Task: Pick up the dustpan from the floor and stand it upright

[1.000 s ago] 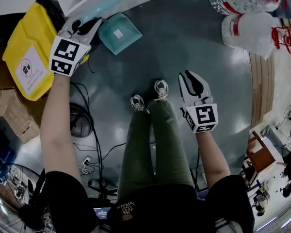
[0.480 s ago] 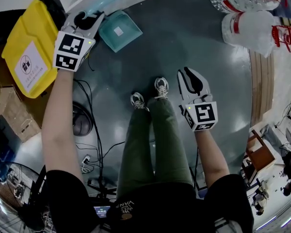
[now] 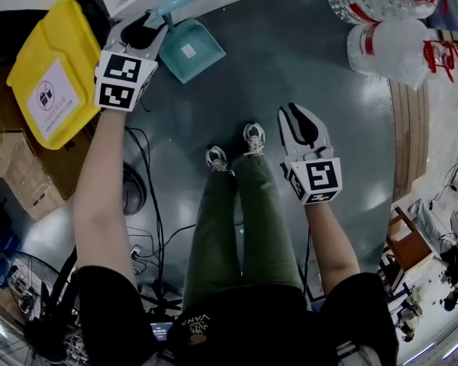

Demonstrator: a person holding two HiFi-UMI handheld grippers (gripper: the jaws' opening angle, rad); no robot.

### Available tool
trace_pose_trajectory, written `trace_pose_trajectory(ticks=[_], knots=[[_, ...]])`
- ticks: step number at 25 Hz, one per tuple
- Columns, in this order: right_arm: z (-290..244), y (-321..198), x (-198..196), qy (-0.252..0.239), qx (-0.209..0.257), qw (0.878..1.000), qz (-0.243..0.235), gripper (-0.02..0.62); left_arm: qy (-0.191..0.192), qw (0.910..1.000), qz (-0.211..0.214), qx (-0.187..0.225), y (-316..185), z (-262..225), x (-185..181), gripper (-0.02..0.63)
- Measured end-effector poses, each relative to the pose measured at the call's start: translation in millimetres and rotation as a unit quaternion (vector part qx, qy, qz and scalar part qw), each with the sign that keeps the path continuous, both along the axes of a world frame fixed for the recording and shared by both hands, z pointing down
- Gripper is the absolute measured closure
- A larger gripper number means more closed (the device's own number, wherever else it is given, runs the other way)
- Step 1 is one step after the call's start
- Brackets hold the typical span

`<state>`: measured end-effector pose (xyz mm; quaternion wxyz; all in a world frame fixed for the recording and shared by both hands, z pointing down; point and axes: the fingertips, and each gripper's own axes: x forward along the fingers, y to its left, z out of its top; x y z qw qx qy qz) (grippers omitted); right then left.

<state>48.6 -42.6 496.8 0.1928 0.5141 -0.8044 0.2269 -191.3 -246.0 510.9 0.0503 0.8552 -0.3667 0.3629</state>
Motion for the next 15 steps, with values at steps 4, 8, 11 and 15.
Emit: trace_pose_trajectory(ticks=[4,8,11,15], knots=[[-10.4,0.3,-2.2,-0.004,0.006,1.000,0.001,0.514,0.003,0.9999,-0.009,-0.002,12.2,-4.4,-1.5,0.433],[-25.7,-1.5,-5.9,-0.009,0.017,1.000,-0.001,0.514,0.018,0.9993,-0.028,0.014,25.1,-24.3,-1.3,0.433],[-42.6,-2.1,-10.5,-0.014,0.027,1.000,-0.003,0.514,0.041,0.9977,-0.044,0.031,40.0,-49.5,2.6,0.433],[-76.6,-1.6,-15.2,-0.019,0.045,0.999,-0.008,0.514,0.064,0.9951,-0.057,0.050,66.0,-89.2,8.9,0.434]])
